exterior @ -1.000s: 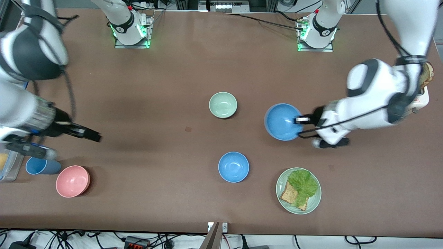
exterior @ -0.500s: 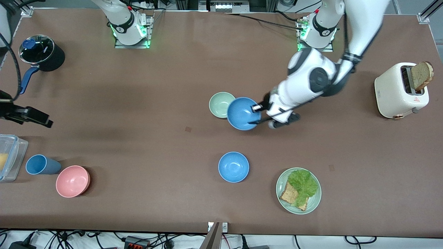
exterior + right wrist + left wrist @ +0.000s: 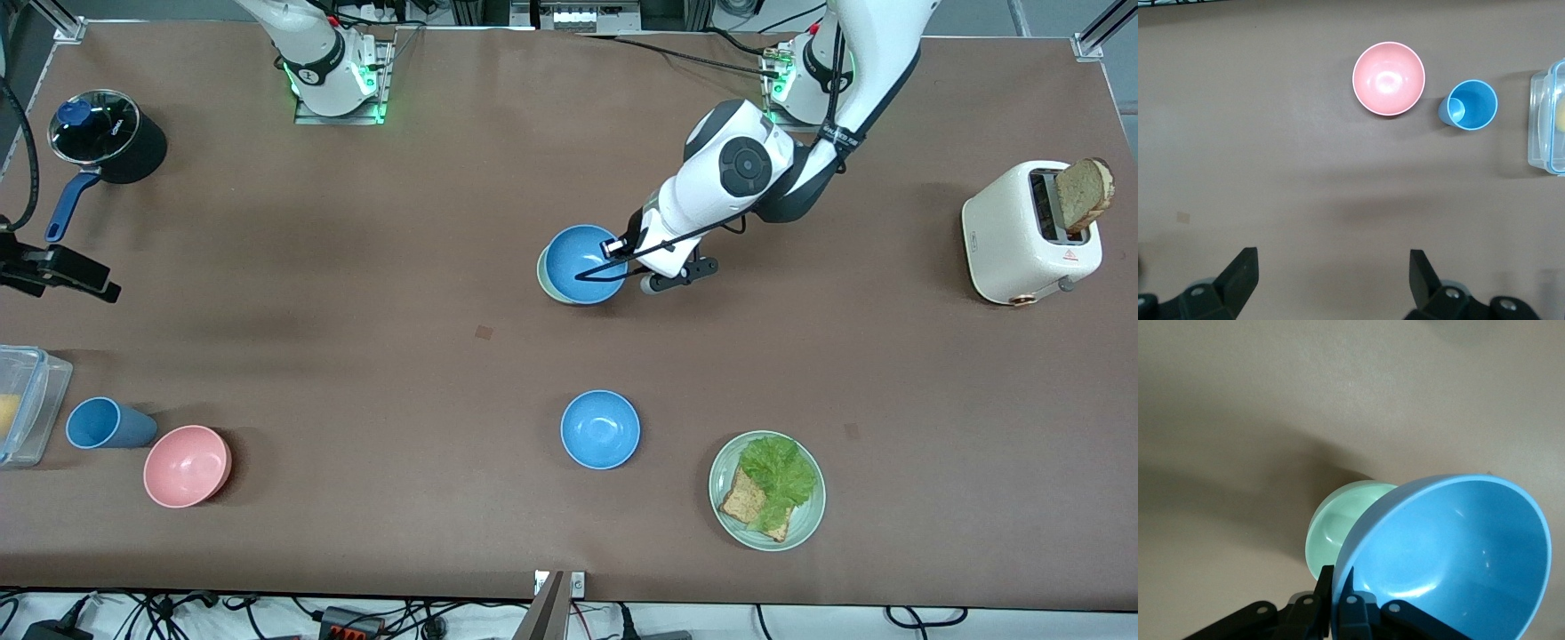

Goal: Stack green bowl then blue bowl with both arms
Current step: 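Lower the blue bowl into the green bowl with the left gripper, then open the left gripper to release the blue bowl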

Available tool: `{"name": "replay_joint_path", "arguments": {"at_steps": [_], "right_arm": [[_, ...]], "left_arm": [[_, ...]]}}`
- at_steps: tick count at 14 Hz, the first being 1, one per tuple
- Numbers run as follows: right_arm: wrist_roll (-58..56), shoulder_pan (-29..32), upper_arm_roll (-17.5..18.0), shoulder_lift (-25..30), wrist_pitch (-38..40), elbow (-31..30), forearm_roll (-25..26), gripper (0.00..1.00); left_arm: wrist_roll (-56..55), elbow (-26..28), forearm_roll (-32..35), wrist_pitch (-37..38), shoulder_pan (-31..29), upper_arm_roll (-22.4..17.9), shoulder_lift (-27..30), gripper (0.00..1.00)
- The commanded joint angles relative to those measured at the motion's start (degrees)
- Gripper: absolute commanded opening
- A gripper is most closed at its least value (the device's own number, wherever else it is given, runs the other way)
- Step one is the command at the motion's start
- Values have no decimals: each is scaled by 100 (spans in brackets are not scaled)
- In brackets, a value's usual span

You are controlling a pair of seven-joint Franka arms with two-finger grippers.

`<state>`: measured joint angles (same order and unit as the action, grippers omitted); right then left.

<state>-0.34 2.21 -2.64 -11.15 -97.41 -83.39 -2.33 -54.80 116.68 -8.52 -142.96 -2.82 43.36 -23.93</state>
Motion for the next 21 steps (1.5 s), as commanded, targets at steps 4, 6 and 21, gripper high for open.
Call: {"name": "replay_joint_path", "arguments": {"at_steps": [4, 6, 21], "right_arm": [[-142, -10, 35, 877, -551, -1373, 312, 100], [-142, -10, 35, 939, -507, -1390, 313, 100], [-80, -28, 79, 1009, -216, -1338, 321, 100]], "left_arm": [[-434, 13, 1351, -162, 123, -73, -383, 0], [-662, -39, 1494, -153, 255, -73, -454, 0], [-760, -812, 1529, 776, 476, -557, -490, 45]]}}
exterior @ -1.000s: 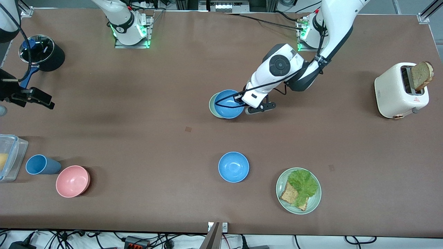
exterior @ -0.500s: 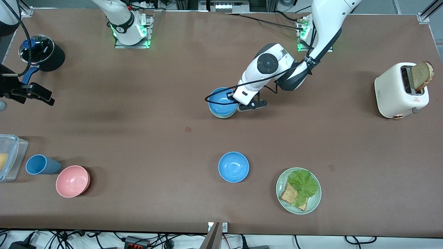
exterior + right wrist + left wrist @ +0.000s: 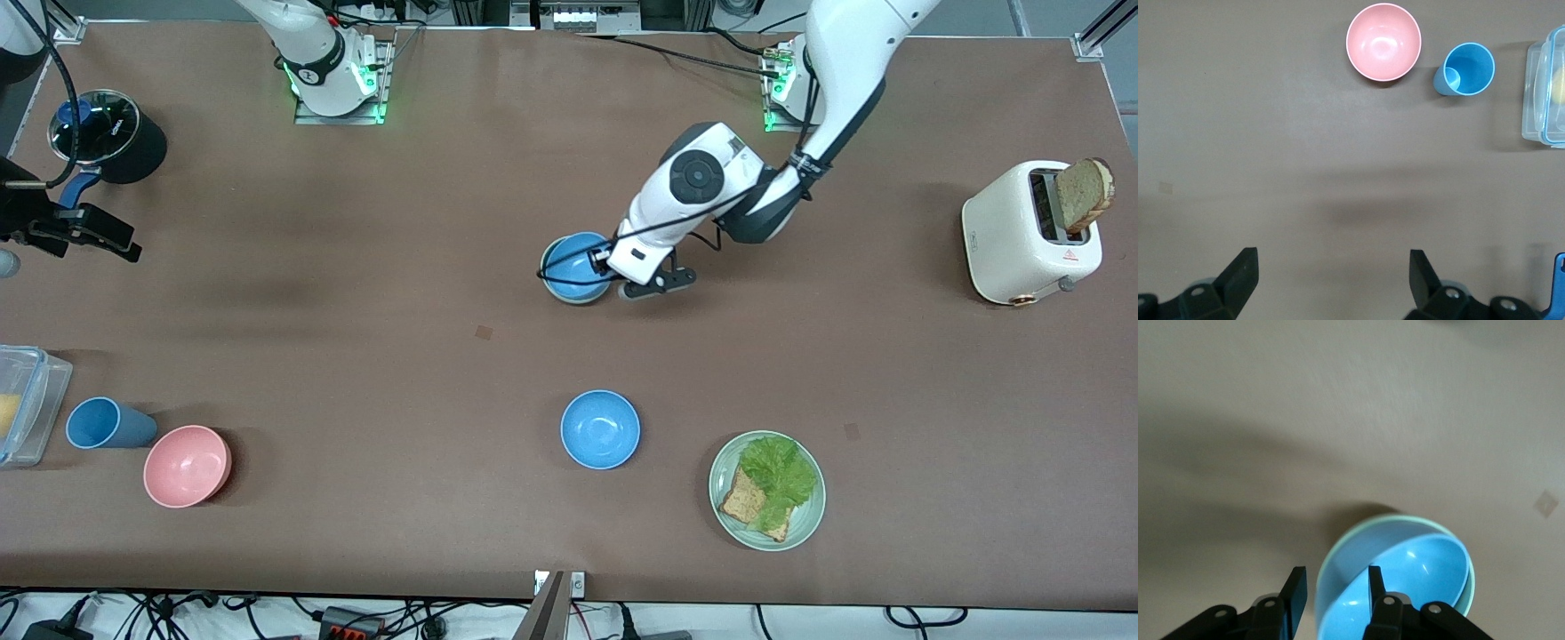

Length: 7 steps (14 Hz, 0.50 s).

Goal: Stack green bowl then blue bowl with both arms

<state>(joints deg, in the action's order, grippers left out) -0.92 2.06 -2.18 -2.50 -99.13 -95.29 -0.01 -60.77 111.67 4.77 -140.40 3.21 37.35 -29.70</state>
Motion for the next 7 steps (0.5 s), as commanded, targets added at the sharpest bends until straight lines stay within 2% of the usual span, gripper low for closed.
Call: {"name": "replay_joint_path", "arguments": {"at_steps": [1, 3, 7], "right_arm": [[-22, -13, 34, 136, -62, -156, 89, 100], [-40, -13, 34, 144, -63, -165, 89, 100], [-31, -13, 34, 144, -36, -174, 89, 100]], "left_arm": [[-137, -486, 200, 810, -162, 44, 105, 46], [-49, -847, 209, 1364, -302, 44, 184, 48], [599, -1383, 218, 1892, -627, 44, 290, 51]]}}
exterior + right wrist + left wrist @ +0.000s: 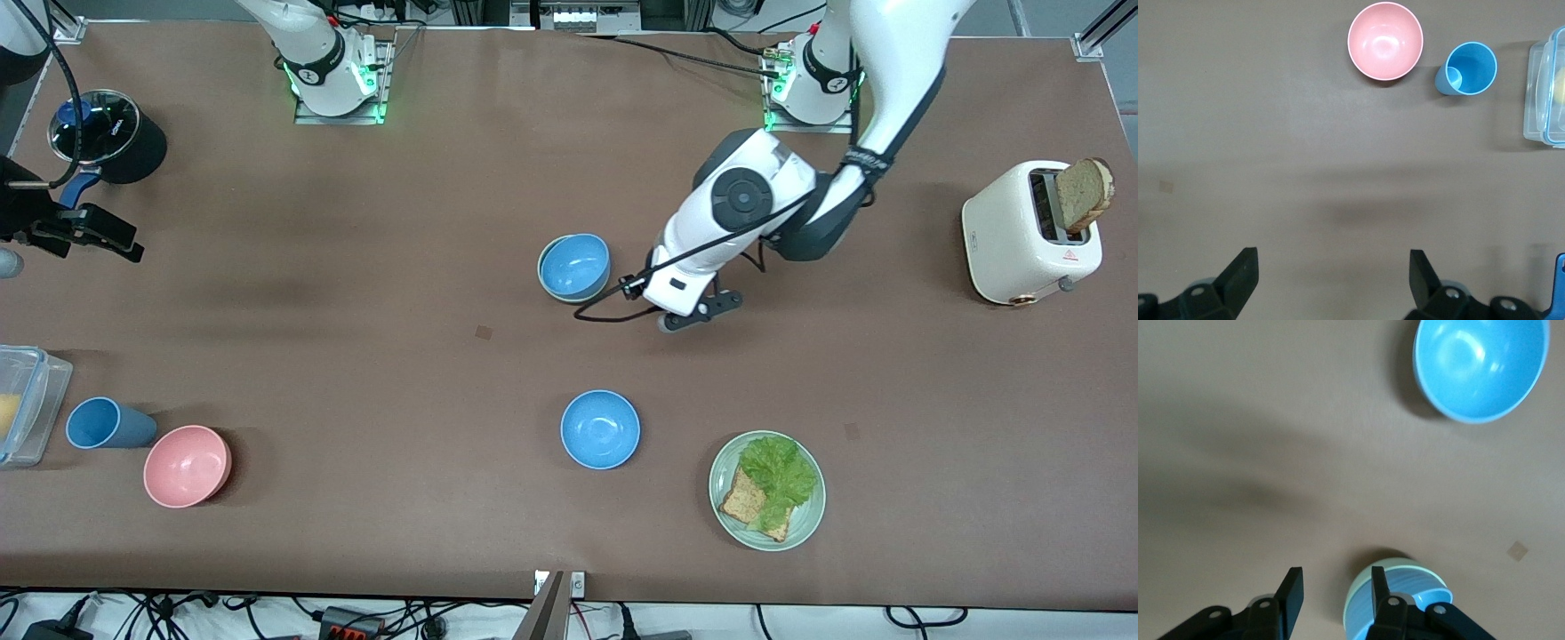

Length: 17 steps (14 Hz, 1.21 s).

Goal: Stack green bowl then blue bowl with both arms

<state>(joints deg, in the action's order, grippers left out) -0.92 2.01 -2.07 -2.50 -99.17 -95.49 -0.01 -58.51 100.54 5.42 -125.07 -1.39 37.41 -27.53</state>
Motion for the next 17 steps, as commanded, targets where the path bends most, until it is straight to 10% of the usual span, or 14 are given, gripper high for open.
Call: {"name": "replay_joint_path", "arguments": {"at_steps": [1, 5, 12, 17], "right_arm": [[-31, 2, 23, 145, -32, -163, 89, 100], [-75, 2, 23, 145, -67, -145, 89, 100], [-75, -7, 23, 145, -67, -137, 89, 100], [-75, -7, 23, 145, -67, -137, 89, 100]], "left_arm": [[767, -490, 144, 613, -264, 29, 72, 60], [2348, -1176, 108, 1256, -782, 29, 11, 100], [4409, -1818, 353, 2371, -1373, -207, -77, 100], [4813, -1232, 302, 2147, -731, -1709, 1036, 100]]}}
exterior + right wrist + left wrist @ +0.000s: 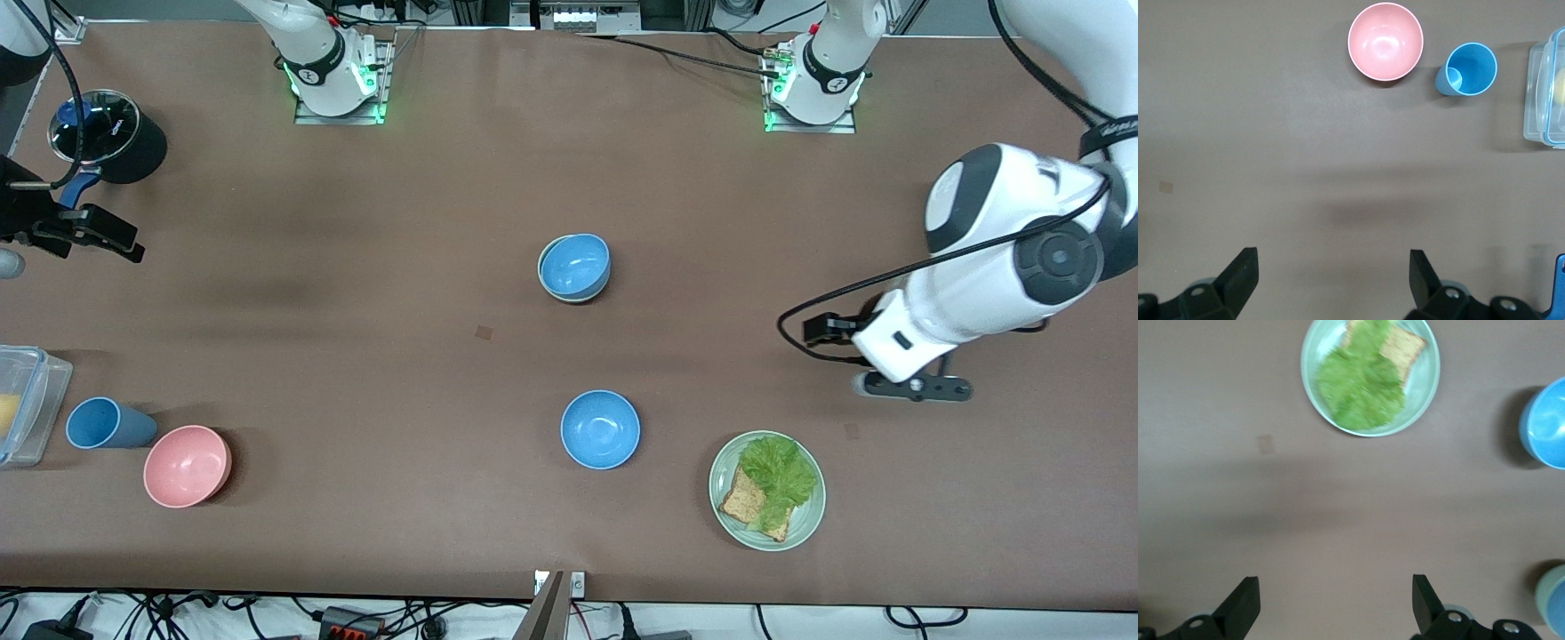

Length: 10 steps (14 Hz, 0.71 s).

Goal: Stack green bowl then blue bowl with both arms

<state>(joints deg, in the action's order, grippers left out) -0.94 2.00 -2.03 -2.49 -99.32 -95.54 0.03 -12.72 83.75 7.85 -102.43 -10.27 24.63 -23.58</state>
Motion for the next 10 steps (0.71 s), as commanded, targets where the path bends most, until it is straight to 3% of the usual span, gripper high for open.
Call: {"name": "replay_joint_path", "arguments": {"at_steps": [1, 6, 10], "right_arm": [[-73, 2, 19, 152, -44, -141, 85, 100], [-73, 11, 10, 143, -52, -141, 85, 100], [-73, 20, 10, 143, -61, -149, 85, 100]], "left_arm": [[435, 666, -80, -267, 140, -668, 922, 100], [955, 1379, -346, -217, 192, -1327, 1951, 100], [946, 1284, -415, 293, 183, -1365, 2059, 100]]}}
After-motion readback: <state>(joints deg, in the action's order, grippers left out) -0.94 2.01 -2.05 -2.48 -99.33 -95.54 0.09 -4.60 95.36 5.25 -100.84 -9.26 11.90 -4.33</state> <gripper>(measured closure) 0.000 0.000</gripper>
